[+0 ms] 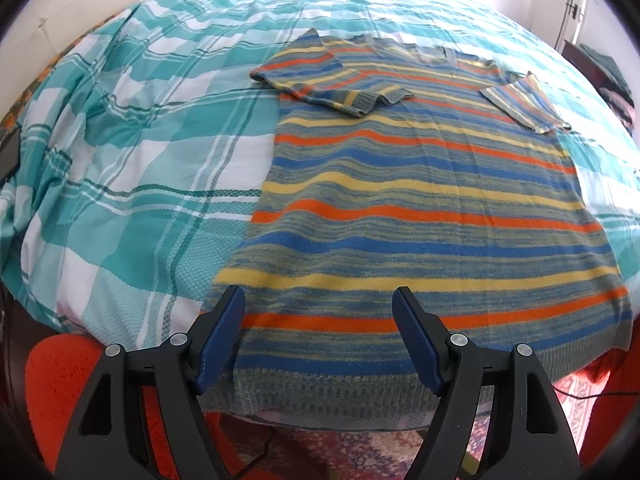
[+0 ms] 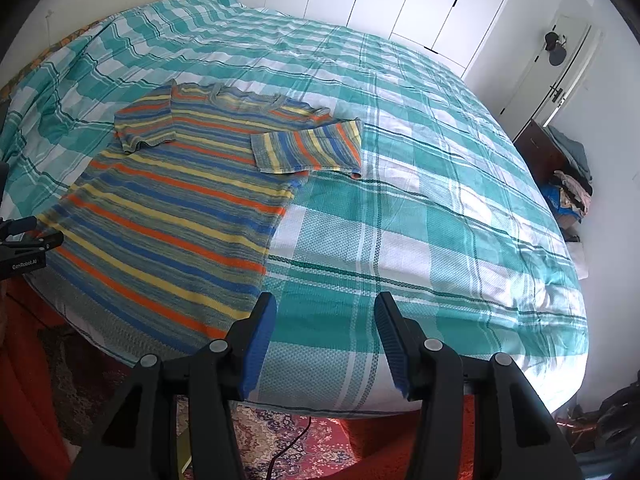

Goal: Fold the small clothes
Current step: 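Release the hem and move both grippers back above the flat sweater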

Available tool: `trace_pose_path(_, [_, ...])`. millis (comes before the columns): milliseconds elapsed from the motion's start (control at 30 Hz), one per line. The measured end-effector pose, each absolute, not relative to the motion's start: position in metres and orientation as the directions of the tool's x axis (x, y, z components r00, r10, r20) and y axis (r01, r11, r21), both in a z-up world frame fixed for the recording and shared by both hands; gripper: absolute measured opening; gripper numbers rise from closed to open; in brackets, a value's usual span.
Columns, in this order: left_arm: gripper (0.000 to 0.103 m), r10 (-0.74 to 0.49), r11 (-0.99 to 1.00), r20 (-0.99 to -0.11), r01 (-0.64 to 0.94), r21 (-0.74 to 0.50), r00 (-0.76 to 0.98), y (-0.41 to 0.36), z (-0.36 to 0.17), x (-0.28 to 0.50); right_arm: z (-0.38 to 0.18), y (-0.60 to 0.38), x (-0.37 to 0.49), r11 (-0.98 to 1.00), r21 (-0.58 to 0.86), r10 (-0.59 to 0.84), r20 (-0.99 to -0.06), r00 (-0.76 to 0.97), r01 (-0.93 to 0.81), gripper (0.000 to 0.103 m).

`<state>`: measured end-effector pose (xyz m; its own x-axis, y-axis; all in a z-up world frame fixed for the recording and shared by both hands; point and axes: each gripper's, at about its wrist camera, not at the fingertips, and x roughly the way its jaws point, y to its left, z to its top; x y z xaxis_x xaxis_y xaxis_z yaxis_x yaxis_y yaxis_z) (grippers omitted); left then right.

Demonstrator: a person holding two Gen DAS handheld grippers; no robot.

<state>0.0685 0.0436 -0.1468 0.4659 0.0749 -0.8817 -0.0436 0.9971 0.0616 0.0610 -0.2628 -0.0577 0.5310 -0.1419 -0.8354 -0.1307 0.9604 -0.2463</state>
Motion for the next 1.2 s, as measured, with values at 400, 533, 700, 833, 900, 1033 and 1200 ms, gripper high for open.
trace_pose_path(400, [0.078,0.09,0.996,-0.857,-0.036,0.083,0.507,0.0391,-0.1405,0.0682,-0.0632,-0.2651,0.0627,0.96,-0.251,-0.154,-0.84,0.52,-0.122,0.052])
trace_pose_path(533, [0.078,0.094,0.996,-0.854,-0.039,0.085,0.512,0.0387,-0.1401,0.0698,-0.0639,-0.2651,0.0634,0.96,-0.253,-0.157,-0.841,0.518,-0.121,0.052])
trace_pose_path(700, [0.078,0.098,0.995,-0.854,-0.041,0.09,0.51,0.0383,-0.1411,0.0706,-0.0646,-0.2654,0.0644,0.959,-0.256,-0.161,-0.841,0.517,-0.119,0.052])
trace_pose_path(833, [0.078,0.098,0.995,-0.853,-0.04,0.09,0.513,0.0388,-0.1418,0.0708,-0.066,-0.2665,0.0652,0.959,-0.258,-0.163,-0.843,0.513,-0.119,0.052])
trace_pose_path(900, [0.078,0.099,0.995,-0.853,-0.04,0.091,0.513,0.0388,-0.1421,0.071,-0.0666,-0.2664,0.0659,0.959,-0.258,-0.163,-0.844,0.512,-0.12,0.052])
trace_pose_path(1033, [0.078,0.101,0.995,-0.855,-0.039,0.095,0.509,0.0381,-0.1433,0.0718,-0.067,-0.2662,0.066,0.959,-0.259,-0.164,-0.844,0.511,-0.119,0.052])
trace_pose_path(1200, [0.078,0.102,0.995,-0.855,-0.039,0.096,0.508,0.0377,-0.1443,0.0727,-0.067,-0.2662,0.0661,0.959,-0.259,-0.164,-0.843,0.512,-0.119,0.052])
